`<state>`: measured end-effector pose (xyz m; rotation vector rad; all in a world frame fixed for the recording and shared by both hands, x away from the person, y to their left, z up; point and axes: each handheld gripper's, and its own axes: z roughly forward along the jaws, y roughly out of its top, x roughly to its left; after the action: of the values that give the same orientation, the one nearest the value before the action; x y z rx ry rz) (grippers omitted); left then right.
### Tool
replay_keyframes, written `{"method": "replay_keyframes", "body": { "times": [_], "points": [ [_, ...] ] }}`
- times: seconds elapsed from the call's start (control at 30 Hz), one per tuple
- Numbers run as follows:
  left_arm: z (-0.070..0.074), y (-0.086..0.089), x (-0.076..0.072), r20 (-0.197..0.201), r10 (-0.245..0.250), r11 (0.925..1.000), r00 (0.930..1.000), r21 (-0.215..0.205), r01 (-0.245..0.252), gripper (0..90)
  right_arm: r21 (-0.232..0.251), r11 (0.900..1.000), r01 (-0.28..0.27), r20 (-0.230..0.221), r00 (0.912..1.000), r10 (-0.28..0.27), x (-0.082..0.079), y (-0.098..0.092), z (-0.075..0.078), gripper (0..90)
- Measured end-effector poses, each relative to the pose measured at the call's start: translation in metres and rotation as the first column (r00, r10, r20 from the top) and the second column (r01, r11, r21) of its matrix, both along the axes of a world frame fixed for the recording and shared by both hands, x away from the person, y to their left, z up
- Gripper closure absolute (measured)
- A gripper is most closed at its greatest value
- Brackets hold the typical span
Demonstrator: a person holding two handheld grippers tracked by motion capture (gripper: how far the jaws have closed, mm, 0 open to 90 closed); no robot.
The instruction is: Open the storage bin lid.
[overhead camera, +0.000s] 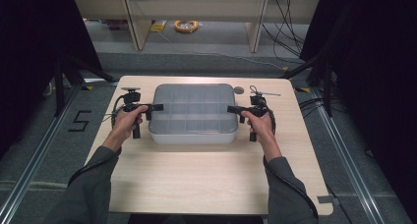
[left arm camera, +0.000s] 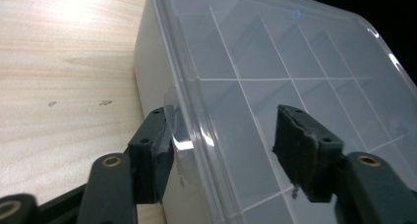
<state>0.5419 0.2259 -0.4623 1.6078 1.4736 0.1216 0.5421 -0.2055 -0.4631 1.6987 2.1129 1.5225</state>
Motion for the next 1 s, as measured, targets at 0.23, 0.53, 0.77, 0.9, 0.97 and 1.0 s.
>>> {"method": "replay_keyframes", "body": {
  "times": [0.23,0.53,0.77,0.9,0.97,1.0],
  "points": [
    [0.008,0.000,-0.007,0.036,0.039,0.9992,0.9986,-0.004,-0.039,46.6,-0.042,0.999,0.009,0.049,0.9988,-0.007,-0.002,0.001,0.005,51.0],
    [0.024,0.001,-0.017,0.074,0.079,0.9964,0.9941,-0.038,-0.076,52.4,-0.033,0.999,0.005,0.106,0.9943,-0.001,-0.009,-0.006,0.019,59.4],
    [0.043,-0.002,-0.027,0.128,0.081,0.9967,0.9885,-0.021,-0.079,54.2,0.011,1.000,0.025,0.141,0.9897,-0.026,-0.017,-0.011,0.031,65.9],
    [0.056,-0.004,-0.036,0.184,0.090,0.9959,0.9788,-0.018,-0.088,55.8,0.011,0.999,0.030,0.169,0.9851,-0.032,-0.024,-0.013,0.039,68.4],
    [0.060,-0.004,-0.039,0.198,0.087,0.9962,0.9764,-0.016,-0.085,56.0,0.043,0.998,0.043,0.129,0.9905,-0.048,-0.028,-0.011,0.044,69.1],
    [0.064,-0.005,-0.041,0.210,0.083,0.9965,0.9742,-0.010,-0.083,56.3,0.030,0.999,0.032,0.172,0.9845,-0.036,-0.028,-0.013,0.045,69.8]
  ]
}}
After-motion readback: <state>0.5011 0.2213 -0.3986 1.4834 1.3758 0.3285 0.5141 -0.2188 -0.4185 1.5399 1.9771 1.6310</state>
